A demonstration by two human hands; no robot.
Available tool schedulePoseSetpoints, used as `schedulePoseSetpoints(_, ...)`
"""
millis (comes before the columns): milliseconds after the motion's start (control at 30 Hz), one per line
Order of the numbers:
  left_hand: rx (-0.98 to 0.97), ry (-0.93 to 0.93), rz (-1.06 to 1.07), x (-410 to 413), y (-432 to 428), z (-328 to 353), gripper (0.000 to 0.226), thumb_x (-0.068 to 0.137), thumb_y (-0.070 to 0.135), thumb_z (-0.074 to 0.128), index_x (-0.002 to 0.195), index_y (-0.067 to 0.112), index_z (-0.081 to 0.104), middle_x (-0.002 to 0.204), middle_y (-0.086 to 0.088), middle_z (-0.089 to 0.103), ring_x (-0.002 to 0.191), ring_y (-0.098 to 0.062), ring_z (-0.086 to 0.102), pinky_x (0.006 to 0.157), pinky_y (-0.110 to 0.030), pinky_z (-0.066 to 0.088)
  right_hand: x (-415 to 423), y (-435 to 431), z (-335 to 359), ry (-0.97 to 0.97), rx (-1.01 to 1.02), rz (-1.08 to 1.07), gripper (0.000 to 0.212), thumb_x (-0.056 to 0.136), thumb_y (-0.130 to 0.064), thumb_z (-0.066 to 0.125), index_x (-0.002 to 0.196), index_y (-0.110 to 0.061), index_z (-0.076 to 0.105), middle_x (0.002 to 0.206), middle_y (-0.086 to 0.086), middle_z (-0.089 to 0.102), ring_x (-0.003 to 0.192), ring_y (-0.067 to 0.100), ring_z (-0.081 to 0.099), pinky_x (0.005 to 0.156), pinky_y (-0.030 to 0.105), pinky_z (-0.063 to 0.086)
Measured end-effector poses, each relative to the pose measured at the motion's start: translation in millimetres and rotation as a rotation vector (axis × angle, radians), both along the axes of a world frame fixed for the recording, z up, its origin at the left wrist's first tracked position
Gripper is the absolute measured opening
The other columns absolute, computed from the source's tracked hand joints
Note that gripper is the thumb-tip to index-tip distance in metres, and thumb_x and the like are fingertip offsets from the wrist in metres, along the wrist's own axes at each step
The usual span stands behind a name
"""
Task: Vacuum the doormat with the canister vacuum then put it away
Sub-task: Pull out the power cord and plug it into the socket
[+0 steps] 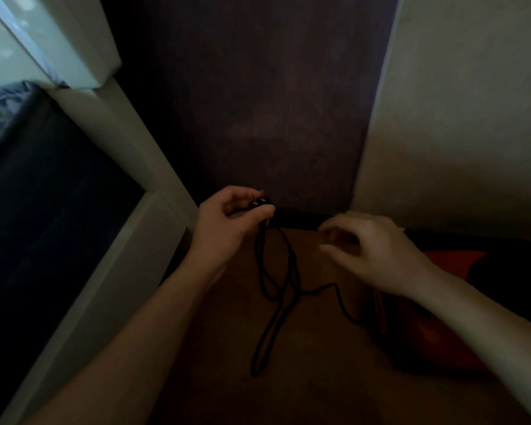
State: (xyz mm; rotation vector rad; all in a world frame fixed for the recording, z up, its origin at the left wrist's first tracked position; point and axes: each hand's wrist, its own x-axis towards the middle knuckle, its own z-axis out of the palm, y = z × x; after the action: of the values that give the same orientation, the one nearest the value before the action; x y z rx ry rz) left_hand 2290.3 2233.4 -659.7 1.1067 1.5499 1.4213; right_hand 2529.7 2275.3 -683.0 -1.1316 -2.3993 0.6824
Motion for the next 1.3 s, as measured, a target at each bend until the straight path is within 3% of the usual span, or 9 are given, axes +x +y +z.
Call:
schedulePoseSetpoints(200, 0.126, 0.122, -0.052, 8.9, 11.6, 87.0, 0.018, 0.076, 0.017, 0.082, 0.091, 0.022, 0.075, 0.071, 0.006, 0.065, 0.071, -0.006, 0.067, 0.067, -0.021, 0.055, -59.7, 7.1, 75.0, 0.408, -0.072, 0.010, 0.026, 0.085, -0.048, 0.074, 0.105, -0.031, 0.071, 0.096, -0.018, 0.072, 0.093, -0.007, 0.066, 0.077, 0.011, 0.049)
schedulePoseSetpoints(333, 0.240, 0.140, -0.099, 4.2, 18.5, 149.5, 0.018, 0.076, 0.016, 0.081, 0.092, 0.020, 0.076, 0.065, 0.012, 0.066, 0.065, 0.003, 0.062, 0.063, -0.012, 0.047, -78.6, 13.3, 126.0, 0.577, -0.154, -0.022, 0.020, 0.088, -0.038, 0.075, 0.102, -0.024, 0.074, 0.093, -0.014, 0.076, 0.090, -0.001, 0.070, 0.077, 0.016, 0.051)
schedulePoseSetpoints(467, 0.322, 0.032, -0.123, 2.5, 25.2, 199.6, 0.019, 0.073, 0.019, 0.079, 0.092, 0.020, 0.076, 0.075, 0.004, 0.074, 0.075, -0.007, 0.070, 0.070, -0.015, 0.051, -89.3, 19.4, 181.1, 0.791, -0.173, -0.011, 0.006, 0.092, -0.017, 0.071, 0.096, -0.015, 0.074, 0.092, -0.006, 0.078, 0.089, 0.005, 0.073, 0.077, 0.015, 0.051)
schedulePoseSetpoints(600, 0.362, -0.065, -0.155, -1.5, 37.0, 239.5, 0.021, 0.076, 0.023, 0.076, 0.097, 0.017, 0.076, 0.087, -0.005, 0.076, 0.081, -0.011, 0.071, 0.073, -0.019, 0.054, -96.0, 27.9, 227.7, 0.830, -0.106, 0.019, 0.012, 0.094, -0.022, 0.064, 0.096, -0.015, 0.074, 0.085, -0.004, 0.076, 0.081, 0.006, 0.071, 0.074, 0.017, 0.051)
schedulePoseSetpoints(700, 0.399, 0.146, -0.138, -17.8, 56.3, 264.2, 0.024, 0.090, 0.025, 0.067, 0.112, 0.017, 0.071, 0.103, -0.001, 0.075, 0.096, -0.006, 0.069, 0.082, -0.015, 0.050, -92.8, 40.9, 255.7, 0.847, -0.044, -0.040, 0.014, 0.098, -0.016, 0.062, 0.090, -0.020, 0.073, 0.077, 0.002, 0.073, 0.069, 0.005, 0.067, 0.063, 0.017, 0.050)
schedulePoseSetpoints(800, 0.535, 0.629, 0.078, -45.0, 87.3, 284.3, 0.035, 0.089, 0.040, 0.064, 0.119, 0.021, 0.068, 0.115, 0.006, 0.066, 0.103, -0.001, 0.061, 0.091, -0.019, 0.049, -84.4, 61.7, 283.3, 0.823, 0.062, -0.135, 0.017, 0.098, -0.021, 0.062, 0.084, -0.021, 0.071, 0.062, 0.001, 0.064, 0.055, 0.007, 0.060, 0.051, 0.020, 0.045)
schedulePoseSetpoints(967, 0.689, 1.183, 0.142, -74.4, 133.6, 319.4, 0.075, 0.081, 0.039, 0.072, 0.148, 0.023, 0.042, 0.161, -0.001, 0.023, 0.148, -0.021, 0.025, 0.116, -0.041, 0.030, -78.1, 88.2, 320.7, 0.695, 0.271, -0.182, 0.025, 0.099, -0.026, 0.062, 0.075, -0.026, 0.069, 0.052, -0.017, 0.056, 0.049, 0.003, 0.053, 0.050, 0.014, 0.033)
schedulePoseSetpoints(1100, 0.642, 1.380, 0.077, -85.1, 155.8, 329.9, 0.100, 0.076, 0.048, 0.075, 0.156, 0.022, 0.021, 0.165, 0.001, 0.007, 0.153, -0.019, 0.003, 0.120, -0.056, 0.017, -84.5, 100.2, 334.7, 0.561, 0.444, -0.217, 0.022, 0.099, -0.026, 0.063, 0.081, -0.027, 0.075, 0.061, -0.018, 0.058, 0.064, 0.001, 0.059, 0.059, 0.009, 0.035)
schedulePoseSetpoints(1300, 0.730, 1.404, 0.094, -93.7, 172.1, 321.8, 0.103, 0.070, 0.052, 0.079, 0.154, 0.020, 0.028, 0.164, 0.000, 0.013, 0.152, -0.021, 0.008, 0.118, -0.056, 0.014, -94.1, 110.3, 347.5, 0.338, 0.765, -0.313, 0.025, 0.097, -0.030, 0.066, 0.115, -0.016, 0.077, 0.078, -0.011, 0.059, 0.064, 0.008, 0.057, 0.057, 0.020, 0.041)
